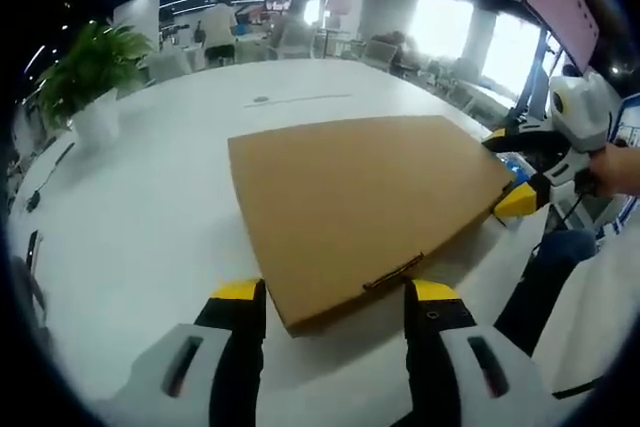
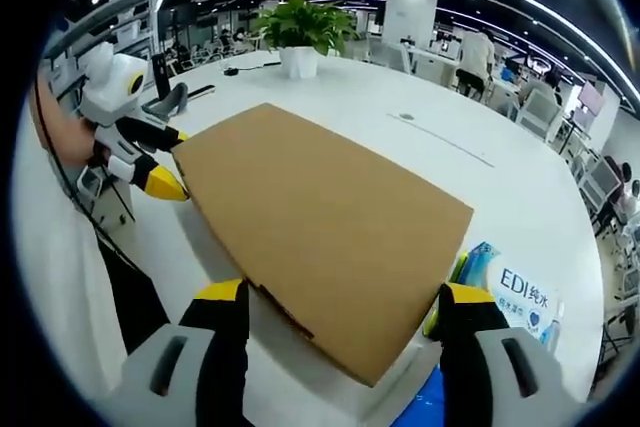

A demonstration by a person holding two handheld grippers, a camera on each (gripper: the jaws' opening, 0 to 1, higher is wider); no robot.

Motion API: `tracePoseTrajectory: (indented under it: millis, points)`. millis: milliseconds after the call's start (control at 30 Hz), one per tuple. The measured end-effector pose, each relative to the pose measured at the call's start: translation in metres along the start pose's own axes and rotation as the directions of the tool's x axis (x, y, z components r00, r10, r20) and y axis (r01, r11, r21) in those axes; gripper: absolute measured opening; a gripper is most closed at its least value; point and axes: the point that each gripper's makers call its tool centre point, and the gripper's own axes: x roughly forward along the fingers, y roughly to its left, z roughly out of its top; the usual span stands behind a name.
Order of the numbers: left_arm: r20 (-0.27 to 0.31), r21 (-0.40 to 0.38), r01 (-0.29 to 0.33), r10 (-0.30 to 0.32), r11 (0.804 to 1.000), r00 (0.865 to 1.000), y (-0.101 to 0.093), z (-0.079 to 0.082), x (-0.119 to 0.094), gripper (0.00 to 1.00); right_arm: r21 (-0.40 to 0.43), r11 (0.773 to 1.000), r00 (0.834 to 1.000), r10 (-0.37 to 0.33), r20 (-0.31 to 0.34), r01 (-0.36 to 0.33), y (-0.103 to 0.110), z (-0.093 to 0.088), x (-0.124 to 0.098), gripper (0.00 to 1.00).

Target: Operate the shoe box by opening the lid, removing the specified soft item, and placing it in the target area until the item is outside and the box remains undamaged.

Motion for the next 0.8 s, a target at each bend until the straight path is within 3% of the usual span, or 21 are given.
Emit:
tracePoseTrajectory:
  millis: [800]
  points:
    - [0.003, -0.001, 0.037, -0.037, 0.999, 0.999, -0.015, -0.006, -0.005, 0.54, -0.002, 1.0, 1.0, -0.003, -0.022, 0.003, 0.0, -0.013, -0.013, 0.79]
